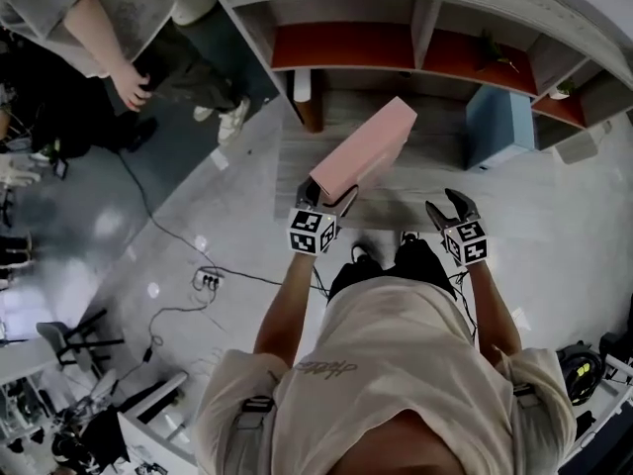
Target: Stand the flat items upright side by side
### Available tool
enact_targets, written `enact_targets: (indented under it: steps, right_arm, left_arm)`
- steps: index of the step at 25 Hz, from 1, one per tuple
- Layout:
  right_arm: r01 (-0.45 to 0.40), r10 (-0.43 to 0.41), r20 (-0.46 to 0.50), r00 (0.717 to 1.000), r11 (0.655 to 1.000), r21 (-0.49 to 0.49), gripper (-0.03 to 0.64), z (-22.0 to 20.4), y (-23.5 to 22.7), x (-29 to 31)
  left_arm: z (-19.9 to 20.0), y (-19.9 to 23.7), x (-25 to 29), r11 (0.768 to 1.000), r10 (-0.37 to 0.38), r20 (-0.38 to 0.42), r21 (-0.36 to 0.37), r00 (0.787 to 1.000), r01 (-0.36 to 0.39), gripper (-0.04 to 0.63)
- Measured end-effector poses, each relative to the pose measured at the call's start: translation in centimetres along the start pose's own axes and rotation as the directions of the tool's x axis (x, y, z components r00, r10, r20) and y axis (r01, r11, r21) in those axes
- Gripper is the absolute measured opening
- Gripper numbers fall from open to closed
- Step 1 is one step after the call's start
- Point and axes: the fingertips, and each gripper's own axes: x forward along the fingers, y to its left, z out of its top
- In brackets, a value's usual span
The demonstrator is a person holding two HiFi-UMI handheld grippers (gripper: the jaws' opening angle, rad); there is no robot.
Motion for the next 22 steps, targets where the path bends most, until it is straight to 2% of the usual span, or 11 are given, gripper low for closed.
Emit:
enact_targets:
  steps: [5, 13, 22]
  right_arm:
    - [0.032, -0.033, 0.006, 0.999, 0.997, 0.075, 0.252, -1.8, -2.2, -1.7]
    - [0.092, -0.099, 0.038, 0.994, 0.984, 0.152, 0.25, -3.9, -9.9, -5.8]
    - [0.1, -0.109, 0.032, 0.993, 0.971, 0.218, 0.25, -6.8, -15.9, -7.6]
  left_arm:
    - [1.1, -3.2, 4.3, 0.999, 0.04, -0.027, -0.014, 0.999, -0.041, 0.365]
    - [2.4, -8.2, 11.0, 0.997, 0.082, -0.064, 0.008, 0.995, -0.082, 0.362]
    - [3.0, -13.5, 16.0, 0.988, 0.154, -0.089, 0.006, 0.984, -0.154, 0.36]
